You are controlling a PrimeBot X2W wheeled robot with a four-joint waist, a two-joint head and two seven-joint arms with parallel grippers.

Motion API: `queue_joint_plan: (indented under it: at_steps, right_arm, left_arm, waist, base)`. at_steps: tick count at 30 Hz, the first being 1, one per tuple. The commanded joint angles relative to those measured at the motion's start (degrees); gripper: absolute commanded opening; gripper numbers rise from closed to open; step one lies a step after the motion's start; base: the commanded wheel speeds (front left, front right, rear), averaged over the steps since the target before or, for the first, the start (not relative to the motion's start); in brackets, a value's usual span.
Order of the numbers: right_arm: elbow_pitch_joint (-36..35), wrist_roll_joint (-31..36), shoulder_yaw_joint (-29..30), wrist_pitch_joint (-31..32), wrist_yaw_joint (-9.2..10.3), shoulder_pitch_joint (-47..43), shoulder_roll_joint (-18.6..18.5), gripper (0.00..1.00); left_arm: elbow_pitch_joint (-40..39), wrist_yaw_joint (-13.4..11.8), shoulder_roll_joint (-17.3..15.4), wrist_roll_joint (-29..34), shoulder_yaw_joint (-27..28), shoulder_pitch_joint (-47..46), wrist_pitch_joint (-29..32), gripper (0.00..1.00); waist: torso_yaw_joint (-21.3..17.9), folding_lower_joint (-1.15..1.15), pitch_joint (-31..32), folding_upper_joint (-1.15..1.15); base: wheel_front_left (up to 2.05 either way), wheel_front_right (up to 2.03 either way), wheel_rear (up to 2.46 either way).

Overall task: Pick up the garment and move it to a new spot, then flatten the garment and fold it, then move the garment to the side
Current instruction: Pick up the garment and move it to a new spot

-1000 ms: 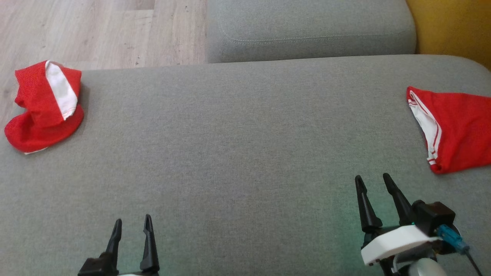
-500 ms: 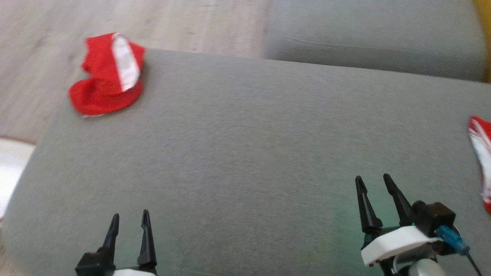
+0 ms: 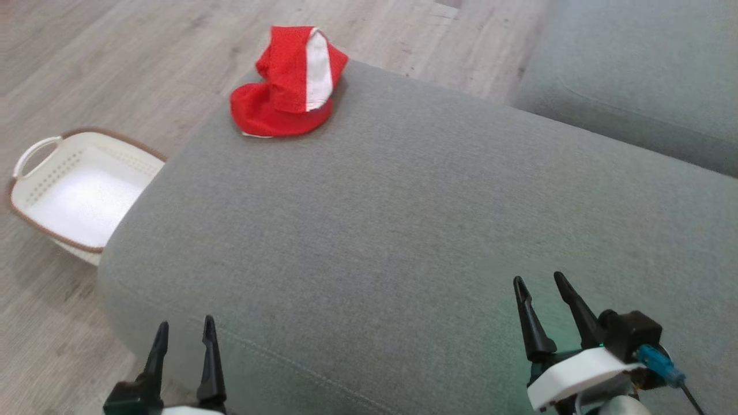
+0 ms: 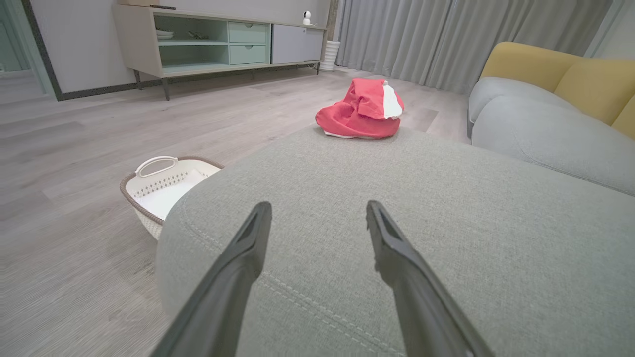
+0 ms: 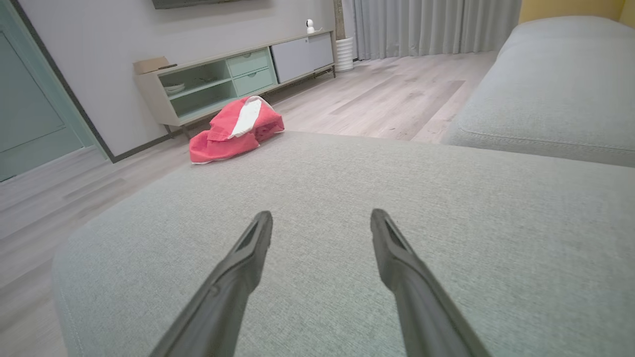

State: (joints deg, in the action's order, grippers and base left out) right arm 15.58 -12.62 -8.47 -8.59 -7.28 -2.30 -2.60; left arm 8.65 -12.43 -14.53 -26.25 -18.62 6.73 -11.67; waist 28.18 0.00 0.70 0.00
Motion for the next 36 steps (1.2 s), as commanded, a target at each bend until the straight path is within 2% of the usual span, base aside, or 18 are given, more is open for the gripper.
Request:
queue_joint_plan:
  at_steps: [1, 8, 12, 15, 16, 18, 23, 26, 30, 36]
  right_arm:
    - [-1.54, -0.51, -1.38, -1.03, -0.21, 1.37, -0.28, 1.0]
    - [-2.06, 0.33, -1.32, -0.9, -0.21, 2.05, -0.28, 1.0]
    - [-4.15, 2.19, 0.14, 0.04, -0.21, 2.89, -0.28, 1.0]
    - [-6.63, 4.17, 1.5, 1.4, -0.21, 4.05, -0.28, 1.0]
    - [-6.63, 4.17, 1.5, 1.4, -0.21, 4.05, -0.28, 1.0]
    - [-8.84, 5.72, 2.19, 2.55, -0.21, 5.02, -0.28, 1.0]
    - [-14.62, 9.56, 3.21, 5.9, -0.21, 7.85, -0.28, 1.0]
    - [-18.01, 11.57, 3.46, 7.86, -0.21, 9.41, -0.28, 1.0]
    - [-23.33, 14.0, 1.87, 11.22, -0.21, 12.93, -0.28, 1.0]
    - [-27.65, 15.27, 2.41, 12.57, -0.21, 15.38, -0.28, 1.0]
  left_arm:
    - [-2.2, -0.36, -1.02, -0.33, 2.03, -1.19, -0.19, 1.0]
    - [-3.28, -0.88, -1.82, -0.7, 3.21, -1.43, -0.57, 1.0]
    - [-5.19, -1.15, -3.92, -1.17, 6.05, -3.86, -0.88, 1.0]
    - [-7.71, -1.1, -7.27, -1.11, 8.93, -8.11, -0.04, 1.0]
    - [-7.71, -1.1, -7.27, -1.11, 8.93, -8.11, -0.04, 1.0]
    - [-9.23, -0.73, -10.5, -0.47, 10.75, -12.4, 1.14, 1.0]
    - [-10.31, 2.23, -17.91, -0.32, 13.68, -27.08, 6.17, 1.0]
    - [-6.89, 4.31, -20.2, -1.99, 14.57, -36.33, 9.52, 1.0]
    - [6.78, 7.68, -22.25, -5.08, 14.8, -49.76, 14.87, 1.0]
    - [20.03, 8.82, -21.49, -6.78, 14.51, -58.21, 16.97, 1.0]
  waist:
    - [0.86, 0.0, 0.36, 0.0]
    - [0.38, 0.0, -0.62, 0.0]
    - [-0.77, 0.0, -2.88, 0.0]
    - [-2.0, 0.0, -5.45, 0.0]
    - [-2.0, 0.0, -5.45, 0.0]
    - [-3.07, 0.0, -7.45, 0.0]
    - [-6.26, 0.0, -13.17, 0.0]
    - [-8.54, 0.0, -16.71, 0.0]
    - [-15.23, 0.0, -24.26, 0.0]
    - [-19.84, 0.0, -31.06, 0.0]
  base:
    - [0.0, 0.0, 0.0]
    - [0.0, 0.0, 0.0]
    - [0.0, 0.0, 0.0]
    - [0.0, 0.0, 0.0]
    - [0.0, 0.0, 0.0]
    - [0.0, 0.0, 0.0]
    - [0.0, 0.0, 0.0]
    - [0.0, 0.0, 0.0]
    - [0.0, 0.0, 0.0]
    - [0.0, 0.0, 0.0]
